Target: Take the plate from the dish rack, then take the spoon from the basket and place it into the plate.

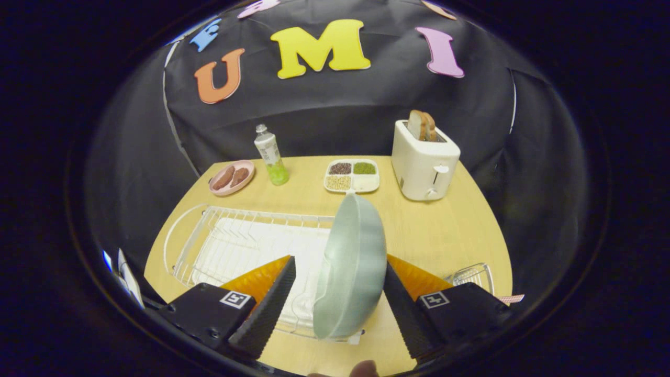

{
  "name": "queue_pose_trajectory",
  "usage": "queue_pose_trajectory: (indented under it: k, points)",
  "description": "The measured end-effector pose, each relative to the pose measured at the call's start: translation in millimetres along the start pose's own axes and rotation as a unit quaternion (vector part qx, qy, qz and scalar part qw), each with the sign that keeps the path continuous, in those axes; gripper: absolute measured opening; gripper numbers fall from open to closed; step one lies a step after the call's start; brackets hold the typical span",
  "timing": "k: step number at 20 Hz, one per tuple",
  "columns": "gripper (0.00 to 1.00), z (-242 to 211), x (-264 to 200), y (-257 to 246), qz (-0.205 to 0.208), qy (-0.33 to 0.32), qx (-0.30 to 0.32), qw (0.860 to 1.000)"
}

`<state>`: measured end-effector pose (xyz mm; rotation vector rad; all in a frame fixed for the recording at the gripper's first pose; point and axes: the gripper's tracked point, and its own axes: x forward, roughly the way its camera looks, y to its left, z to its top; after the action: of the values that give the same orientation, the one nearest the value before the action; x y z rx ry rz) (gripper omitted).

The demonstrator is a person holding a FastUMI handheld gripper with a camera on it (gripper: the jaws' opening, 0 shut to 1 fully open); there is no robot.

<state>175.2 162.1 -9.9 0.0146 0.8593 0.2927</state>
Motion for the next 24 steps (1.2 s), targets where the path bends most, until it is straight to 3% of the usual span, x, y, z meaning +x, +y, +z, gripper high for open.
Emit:
queue_pose_trajectory:
  k: [2,5,6,9,10,15,19,22,24]
  points:
    - [0.98,-3,13,7,0.004,0.021,0.010,1.000]
    - [0.91,2,16,2,-0.024,0.022,0.004,0.999]
    - [0.77,3,14,0,-0.037,0.026,0.005,0.999]
    - [0.49,1,17,-6,-0.069,0.040,0.022,0.997]
    - [0.45,3,16,-7,-0.078,0.044,0.031,0.995]
    - [0.38,17,10,-15,-0.134,0.044,0.043,0.989]
    - [0.34,41,-4,-26,-0.194,0.015,0.016,0.981]
    - [0.33,59,-17,-20,-0.196,-0.017,0.013,0.980]
    - [0.33,57,-30,-8,-0.169,-0.030,0.007,0.985]
